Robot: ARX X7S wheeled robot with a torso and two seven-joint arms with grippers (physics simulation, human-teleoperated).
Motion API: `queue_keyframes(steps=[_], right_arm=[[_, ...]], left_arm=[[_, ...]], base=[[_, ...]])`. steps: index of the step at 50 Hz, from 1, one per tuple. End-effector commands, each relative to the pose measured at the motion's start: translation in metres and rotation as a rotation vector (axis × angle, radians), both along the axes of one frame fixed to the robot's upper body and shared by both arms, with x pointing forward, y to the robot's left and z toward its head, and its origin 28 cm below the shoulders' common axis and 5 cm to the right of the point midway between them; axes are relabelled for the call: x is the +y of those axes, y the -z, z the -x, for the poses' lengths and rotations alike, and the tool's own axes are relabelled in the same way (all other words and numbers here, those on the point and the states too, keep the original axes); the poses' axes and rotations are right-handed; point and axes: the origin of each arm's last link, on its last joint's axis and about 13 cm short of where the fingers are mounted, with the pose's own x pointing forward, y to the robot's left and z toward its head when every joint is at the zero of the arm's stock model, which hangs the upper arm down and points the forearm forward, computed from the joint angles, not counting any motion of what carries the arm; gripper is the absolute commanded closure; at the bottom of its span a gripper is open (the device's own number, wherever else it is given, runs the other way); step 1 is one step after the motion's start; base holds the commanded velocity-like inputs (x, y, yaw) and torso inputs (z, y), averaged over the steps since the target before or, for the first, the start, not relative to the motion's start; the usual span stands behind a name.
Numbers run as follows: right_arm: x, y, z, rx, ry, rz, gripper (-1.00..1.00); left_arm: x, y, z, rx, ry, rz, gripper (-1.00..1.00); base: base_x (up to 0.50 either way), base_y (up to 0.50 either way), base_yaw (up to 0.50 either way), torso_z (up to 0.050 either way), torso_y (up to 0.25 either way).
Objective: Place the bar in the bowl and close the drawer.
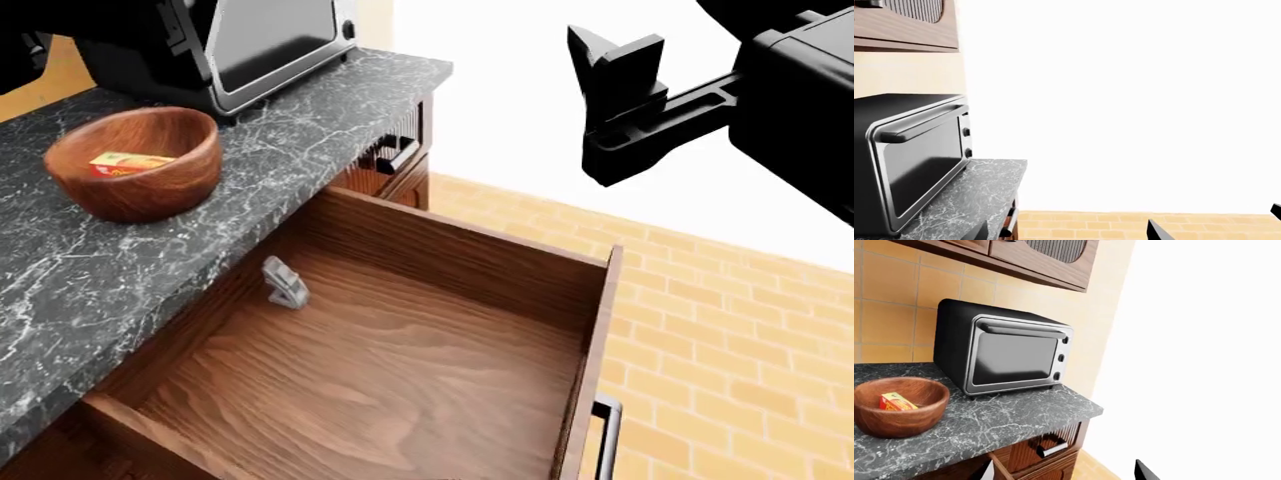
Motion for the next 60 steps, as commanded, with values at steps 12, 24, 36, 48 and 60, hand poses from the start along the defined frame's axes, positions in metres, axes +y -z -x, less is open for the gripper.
queue_keyframes(steps=[12,24,36,48,60], right_arm=[[0.0004,0.0001,0.0007,0.014,-0.005,-0.009,-1.00],[-0.0011,-0.0016,-0.0036,0.028,0.031,-0.047,-1.00],[-0.0010,-0.0018,-0.0040,0.042,0.054,-0.040,-1.00],[-0.0013,-0.0022,-0.0039,0.040,0.060,-0.041,-1.00],[0.0001,-0.0007,-0.0026,0.036,0.067,-0.041,-1.00]], left_arm=[[0.0000,-0.0009,0.0011,0.000,-0.001,-0.003,-1.00],[0.0001,-0.0007,0.0003,0.001,-0.003,-0.003,-1.00],[0.0002,-0.0008,0.0003,0.001,-0.005,-0.003,-1.00],[-0.0021,-0.0010,0.0003,0.004,-0.003,-0.015,-1.00],[-0.0023,-0.0007,0.0003,0.004,-0.006,-0.018,-1.00]], base=[[-0.02,0.05,-0.50,0.000,0.000],[-0.02,0.06,-0.21,0.000,0.000],[0.28,0.04,0.00,0.000,0.000],[0.50,0.07,0.00,0.000,0.000],[0.24,0.03,0.00,0.000,0.001]])
